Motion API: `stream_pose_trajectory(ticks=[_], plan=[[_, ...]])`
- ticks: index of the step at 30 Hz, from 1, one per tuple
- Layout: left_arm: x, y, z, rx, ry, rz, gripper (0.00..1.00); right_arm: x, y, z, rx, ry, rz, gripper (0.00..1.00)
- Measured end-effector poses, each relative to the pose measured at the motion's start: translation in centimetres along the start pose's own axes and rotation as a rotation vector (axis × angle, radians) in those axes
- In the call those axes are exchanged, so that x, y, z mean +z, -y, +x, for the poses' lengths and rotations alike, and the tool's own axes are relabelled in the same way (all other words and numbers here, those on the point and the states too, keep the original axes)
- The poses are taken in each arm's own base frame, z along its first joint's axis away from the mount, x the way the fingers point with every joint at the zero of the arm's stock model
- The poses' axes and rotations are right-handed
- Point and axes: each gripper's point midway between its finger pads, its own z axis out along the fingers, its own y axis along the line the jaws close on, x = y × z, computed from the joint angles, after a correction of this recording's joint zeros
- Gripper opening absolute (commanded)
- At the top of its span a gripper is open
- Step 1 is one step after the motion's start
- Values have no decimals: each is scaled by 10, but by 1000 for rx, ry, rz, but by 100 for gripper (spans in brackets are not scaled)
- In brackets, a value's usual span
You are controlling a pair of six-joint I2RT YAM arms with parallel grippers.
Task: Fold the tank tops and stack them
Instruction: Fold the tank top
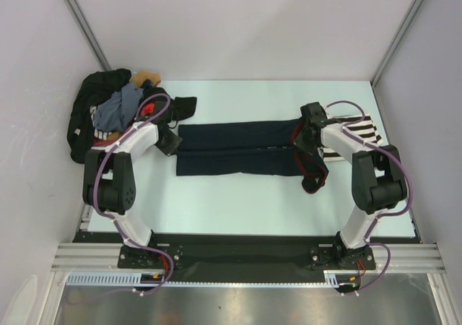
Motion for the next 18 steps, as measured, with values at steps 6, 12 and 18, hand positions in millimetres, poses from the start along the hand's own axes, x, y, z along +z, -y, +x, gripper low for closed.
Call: stream_pose_trajectory(ticks=[6, 12, 18], plan=[[1, 11, -9, -1, 11, 7, 0, 11, -4, -7, 5, -3, 11, 0], [9, 15, -12, 4, 13, -6, 2, 18, -11, -14, 2, -1, 12, 3], [14, 13, -13, 18, 10, -22, 24, 22, -14, -19, 2, 2, 12, 9]])
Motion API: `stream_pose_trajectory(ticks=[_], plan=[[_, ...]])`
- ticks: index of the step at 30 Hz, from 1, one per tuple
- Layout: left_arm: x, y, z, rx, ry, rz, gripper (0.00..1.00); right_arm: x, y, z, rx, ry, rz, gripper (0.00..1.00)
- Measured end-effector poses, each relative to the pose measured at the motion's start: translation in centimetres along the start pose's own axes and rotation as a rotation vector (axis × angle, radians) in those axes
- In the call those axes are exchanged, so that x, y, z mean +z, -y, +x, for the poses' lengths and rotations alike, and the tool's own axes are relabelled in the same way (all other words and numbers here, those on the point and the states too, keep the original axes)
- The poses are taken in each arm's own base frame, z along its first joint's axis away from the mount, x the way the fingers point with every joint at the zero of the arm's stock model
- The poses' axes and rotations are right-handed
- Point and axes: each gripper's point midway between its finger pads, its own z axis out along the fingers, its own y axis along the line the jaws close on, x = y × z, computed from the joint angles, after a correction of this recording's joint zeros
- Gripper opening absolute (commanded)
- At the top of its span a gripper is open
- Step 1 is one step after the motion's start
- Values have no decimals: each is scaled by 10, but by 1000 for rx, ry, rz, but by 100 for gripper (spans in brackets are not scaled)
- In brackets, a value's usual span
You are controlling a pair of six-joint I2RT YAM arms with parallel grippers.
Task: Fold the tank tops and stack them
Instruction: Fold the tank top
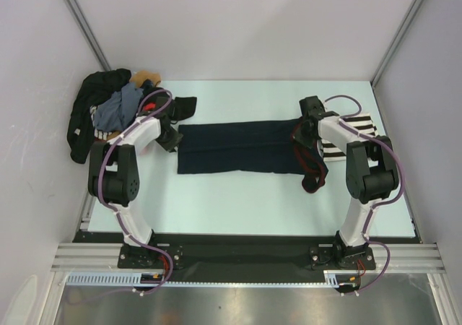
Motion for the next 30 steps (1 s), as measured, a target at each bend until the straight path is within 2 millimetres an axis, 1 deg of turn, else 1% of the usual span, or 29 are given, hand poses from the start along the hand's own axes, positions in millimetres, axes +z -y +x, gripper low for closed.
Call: stream_pose_trajectory(ticks=[1, 2, 3, 5, 6, 10, 11, 12, 13, 14, 15, 16, 18, 19, 21, 22, 23, 25, 26, 27, 29, 30], plan=[[0, -1, -1, 0, 3, -1, 28, 1, 0, -1, 1, 0, 0, 10], [0, -1, -2, 4, 6, -4, 31, 1, 0, -2, 3, 2, 0, 15], [1, -3, -3, 3, 13, -9, 39, 1, 0, -3, 4, 3, 1, 20], [1, -4, -6, 8, 24, -18, 46, 0, -1, -7, 4, 10, -3, 27], [1, -6, -8, 10, 33, -25, 48, 0, -2, -9, 3, 14, -5, 28], [-4, -10, -17, 9, 83, -46, 49, 0, -4, -14, -1, 27, -14, 34], [-7, -11, -21, 7, 99, -48, 49, 0, -4, -14, -1, 28, -14, 38], [-12, -11, -25, 4, 116, -46, 52, 0, -3, -14, -1, 28, -14, 41], [-17, -11, -29, 1, 135, -40, 55, 0, -3, -15, -3, 30, -13, 45], [-24, -11, -33, -1, 156, -32, 58, 0, -3, -15, -5, 32, -12, 54], [-30, -10, -37, -2, 174, -24, 64, 0, -3, -15, -6, 33, -10, 57], [-38, -10, -42, -3, 197, -11, 66, -1, -2, -16, -7, 37, -10, 60], [-52, -11, -48, -3, 241, 21, 69, -5, -1, -18, -13, 51, -12, 61], [-59, -11, -50, 8, 260, 44, 69, -9, 0, -20, -17, 61, -16, 60], [-69, -13, -50, 33, 286, 87, 69, -20, 0, -22, -25, 86, -38, 55], [-76, -12, -47, 63, 295, 133, 71, -27, 1, -23, -29, 100, -53, 51], [-79, -12, -45, 75, 295, 154, 72, -34, 1, -24, -31, 113, -67, 50], [-87, -8, -35, 114, 305, 244, 80, -50, 2, -25, -36, 146, -111, 49], [-89, -9, -27, 133, 301, 286, 82, -58, 5, -23, -36, 153, -128, 51], [-90, -10, -16, 152, 290, 324, 87, -65, 7, -18, -37, 157, -149, 53], [-90, -14, 5, 187, 257, 380, 89, -74, 14, -7, -40, 159, -178, 59], [-88, -15, 18, 207, 237, 411, 90, -77, 19, 2, -45, 151, -184, 59]])
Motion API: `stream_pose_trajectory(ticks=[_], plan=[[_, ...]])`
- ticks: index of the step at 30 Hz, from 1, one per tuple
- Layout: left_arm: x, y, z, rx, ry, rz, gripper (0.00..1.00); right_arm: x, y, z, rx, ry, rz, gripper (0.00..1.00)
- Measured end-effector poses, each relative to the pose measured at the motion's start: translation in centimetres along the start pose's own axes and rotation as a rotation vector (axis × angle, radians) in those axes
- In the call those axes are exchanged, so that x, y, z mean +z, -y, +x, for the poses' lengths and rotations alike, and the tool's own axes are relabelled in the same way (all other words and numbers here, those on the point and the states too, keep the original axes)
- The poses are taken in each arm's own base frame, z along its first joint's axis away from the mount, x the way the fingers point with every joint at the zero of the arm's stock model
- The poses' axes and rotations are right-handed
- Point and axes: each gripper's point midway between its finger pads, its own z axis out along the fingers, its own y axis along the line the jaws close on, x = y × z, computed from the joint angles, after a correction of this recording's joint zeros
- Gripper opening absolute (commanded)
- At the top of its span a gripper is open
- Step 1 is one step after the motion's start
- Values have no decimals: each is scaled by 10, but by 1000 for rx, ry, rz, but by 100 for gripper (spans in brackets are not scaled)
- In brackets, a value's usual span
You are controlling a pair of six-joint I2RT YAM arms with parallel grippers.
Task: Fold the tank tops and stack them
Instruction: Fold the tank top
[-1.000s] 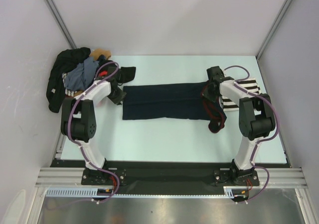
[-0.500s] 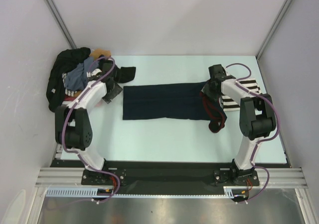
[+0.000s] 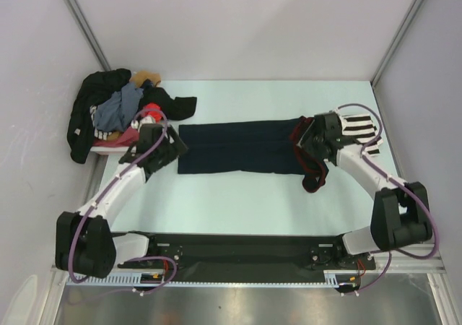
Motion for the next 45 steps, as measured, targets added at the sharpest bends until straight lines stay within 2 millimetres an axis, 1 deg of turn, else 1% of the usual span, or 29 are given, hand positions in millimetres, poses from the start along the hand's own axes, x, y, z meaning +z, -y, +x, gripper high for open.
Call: stream_pose_trajectory(ticks=[3, 5, 6, 7, 9, 10, 13, 15, 18, 20, 22, 25, 26, 27, 29, 34, 35, 36, 39, 43, 45], plan=[[-1, 0, 39, 40, -82, 53, 90, -9, 9, 36, -29, -49, -10, 61], [0, -1, 57, 59, -127, 70, 90, -9, 17, 63, -44, -91, -9, 61], [0, -2, 62, 64, -138, 73, 90, -10, 22, 75, -48, -116, -8, 62], [1, -2, 67, 67, -150, 78, 90, -9, 27, 84, -48, -134, 0, 62], [2, -2, 70, 67, -156, 83, 90, -7, 36, 96, -38, -159, 19, 61], [4, -1, 69, 67, -153, 87, 90, -6, 39, 99, -33, -164, 25, 61], [15, 0, 71, 66, -155, 85, 88, -5, 38, 98, -18, -155, 20, 61], [25, -3, 77, 66, -176, 71, 83, -4, 35, 95, -12, -138, 13, 61], [39, -10, 89, 68, -216, 38, 79, -1, 36, 90, -6, -119, 16, 61], [44, -14, 94, 62, -235, 17, 79, 2, 37, 87, 0, -111, 24, 62], [46, -15, 96, 52, -238, 12, 78, 5, 42, 85, 9, -106, 39, 62], [48, -14, 93, 33, -221, 12, 65, 13, 50, 84, 26, -105, 71, 61], [48, -15, 93, 28, -216, 6, 50, 15, 52, 84, 32, -104, 81, 60], [49, -16, 92, 20, -210, -5, 42, 17, 55, 84, 36, -105, 91, 60], [52, -22, 89, 13, -193, -34, 32, 21, 58, 84, 40, -106, 109, 59], [56, -46, 81, -33, -152, -76, 17, 25, 60, 80, 49, -91, 129, 59], [57, -50, 78, -40, -143, -86, 6, 25, 59, 80, 49, -88, 131, 59], [58, -53, 74, -49, -134, -95, 1, 25, 59, 80, 50, -85, 133, 59], [59, -64, 67, -57, -119, -120, 0, 25, 59, 81, 51, -77, 141, 59], [56, -70, 63, -66, -105, -137, 1, 28, 55, 82, 40, -73, 155, 58], [51, -73, 62, -68, -90, -141, 9, 31, 51, 81, 30, -69, 170, 57]])
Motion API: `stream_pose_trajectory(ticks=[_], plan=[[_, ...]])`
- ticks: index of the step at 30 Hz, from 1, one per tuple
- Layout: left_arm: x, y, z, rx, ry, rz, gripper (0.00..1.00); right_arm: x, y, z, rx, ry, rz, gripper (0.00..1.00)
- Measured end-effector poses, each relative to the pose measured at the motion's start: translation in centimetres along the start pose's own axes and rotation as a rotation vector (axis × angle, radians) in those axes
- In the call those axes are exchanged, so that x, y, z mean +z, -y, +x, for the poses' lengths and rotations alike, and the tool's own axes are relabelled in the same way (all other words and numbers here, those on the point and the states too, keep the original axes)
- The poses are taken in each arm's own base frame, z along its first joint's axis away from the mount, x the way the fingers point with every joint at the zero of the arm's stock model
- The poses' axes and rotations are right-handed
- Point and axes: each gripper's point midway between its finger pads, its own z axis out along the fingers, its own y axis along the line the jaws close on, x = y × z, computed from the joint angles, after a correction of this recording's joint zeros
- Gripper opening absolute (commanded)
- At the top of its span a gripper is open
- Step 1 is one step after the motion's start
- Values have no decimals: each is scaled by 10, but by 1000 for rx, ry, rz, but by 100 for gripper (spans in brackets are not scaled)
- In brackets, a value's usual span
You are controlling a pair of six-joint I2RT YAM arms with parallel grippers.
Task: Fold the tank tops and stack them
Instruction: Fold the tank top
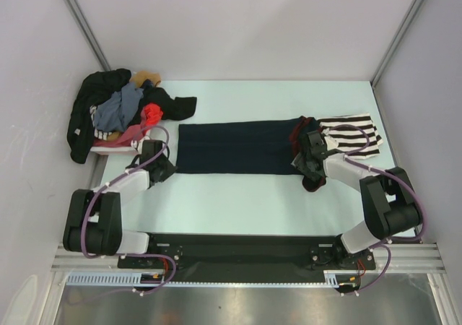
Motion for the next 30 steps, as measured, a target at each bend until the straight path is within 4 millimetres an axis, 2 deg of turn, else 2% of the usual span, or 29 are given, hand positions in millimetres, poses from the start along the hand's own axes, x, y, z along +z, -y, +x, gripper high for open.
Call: stream_pose_trajectory(ticks=[1, 2, 5, 8, 12, 16, 19, 20, 23, 25, 27, 30], plan=[[-2, -1, 0, 3, 3, -1, 14, 1, -2, 0, -2, 4, 5, 57], [-4, -2, -1, 2, 5, -1, 28, 2, -3, -1, -1, 8, 9, 57], [-5, -2, -3, 10, 11, 3, 50, 2, -3, -1, 3, 17, 15, 57], [-7, -3, -1, 13, 10, 12, 61, 2, -3, -1, 9, 17, 17, 57], [-10, -4, 7, 12, -7, 35, 62, 2, -2, -2, 13, 21, 20, 57], [-5, 2, 8, 13, -18, 60, 56, 2, -2, -2, 15, 21, 21, 57], [4, 10, 4, 11, -20, 73, 41, 2, -2, -2, 15, 21, 22, 57], [7, 12, 3, 10, -20, 80, 30, 2, -2, -2, 16, 22, 22, 57], [14, 18, 2, 10, -26, 101, 17, 2, -2, -3, 22, 24, 25, 57], [17, 20, 2, 15, -27, 111, 13, 2, -1, -3, 22, 25, 26, 57], [17, 21, 2, 16, -27, 114, 0, 3, -1, -3, 22, 25, 28, 57], [17, 21, 2, 21, -28, 117, 0, 3, -1, -3, 26, 26, 28, 57]])
